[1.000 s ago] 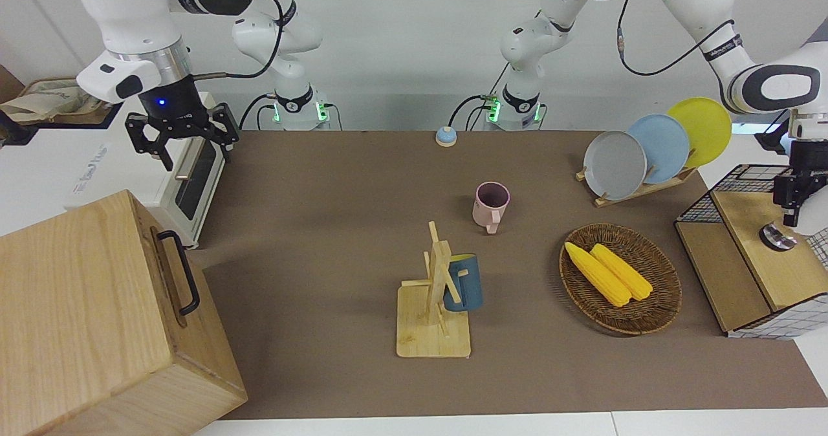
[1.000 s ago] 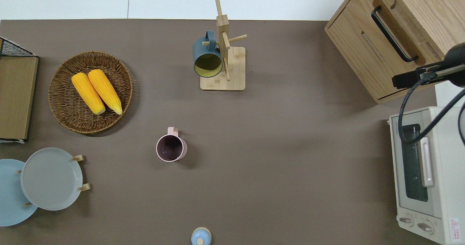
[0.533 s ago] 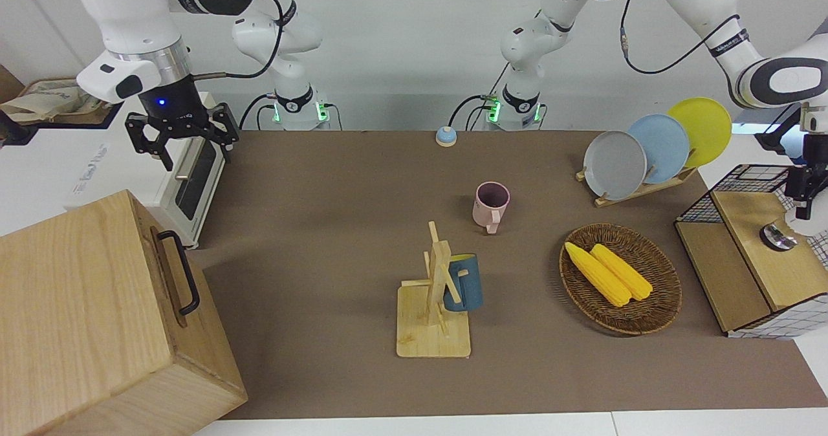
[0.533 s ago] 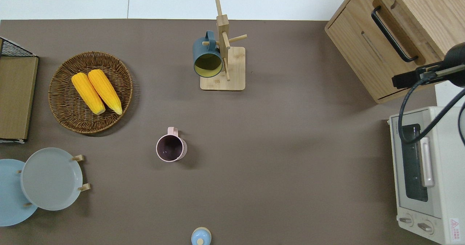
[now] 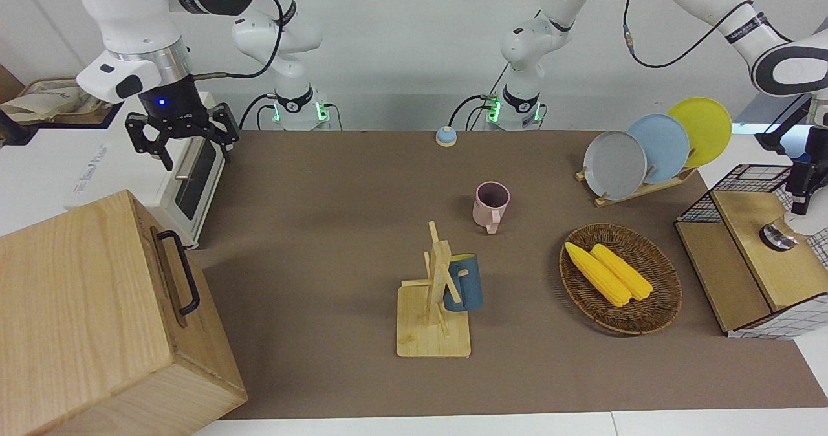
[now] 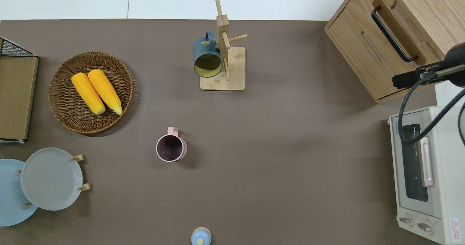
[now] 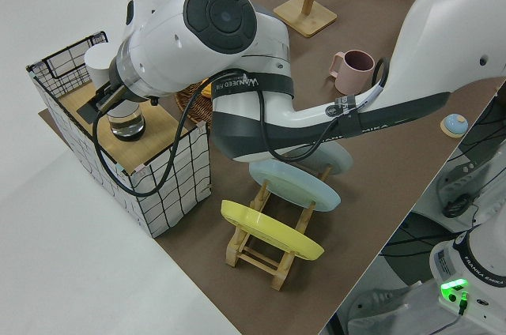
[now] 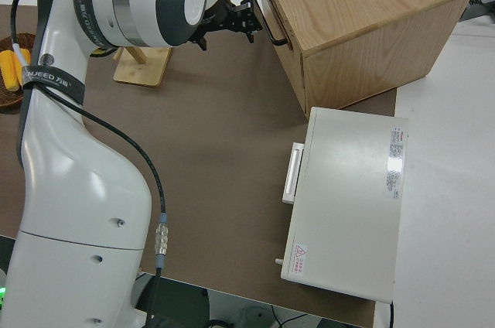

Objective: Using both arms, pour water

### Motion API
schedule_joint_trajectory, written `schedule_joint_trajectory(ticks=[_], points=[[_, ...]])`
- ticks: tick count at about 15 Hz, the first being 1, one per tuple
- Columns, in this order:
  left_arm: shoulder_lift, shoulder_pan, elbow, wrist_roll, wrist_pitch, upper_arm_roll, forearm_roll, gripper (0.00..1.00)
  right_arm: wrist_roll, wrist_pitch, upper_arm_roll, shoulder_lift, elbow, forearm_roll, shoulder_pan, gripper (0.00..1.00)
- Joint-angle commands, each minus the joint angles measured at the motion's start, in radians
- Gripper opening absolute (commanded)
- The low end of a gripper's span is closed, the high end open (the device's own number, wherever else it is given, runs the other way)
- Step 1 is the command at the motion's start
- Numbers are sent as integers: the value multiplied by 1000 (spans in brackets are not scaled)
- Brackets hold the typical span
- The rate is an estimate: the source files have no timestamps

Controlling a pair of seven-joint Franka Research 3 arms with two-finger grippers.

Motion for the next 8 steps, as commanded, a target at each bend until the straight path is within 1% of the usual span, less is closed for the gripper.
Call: schedule_joint_trajectory(ticks=[1, 3, 6, 8], points=[[-31, 14, 33, -68, -137, 8, 124, 1000, -19, -1, 5, -17, -18, -1, -4, 990], [-54, 14, 33, -126, -205, 8, 191, 1000, -19, -1, 5, -17, -18, -1, -4, 990], [-90, 4, 40, -192, -335, 5, 337, 1000, -19, -1, 5, -17, -18, -1, -4, 990], [-107, 0, 66, -223, -444, 3, 365, 1000, -20, -1, 5, -17, -18, -1, -4, 990]])
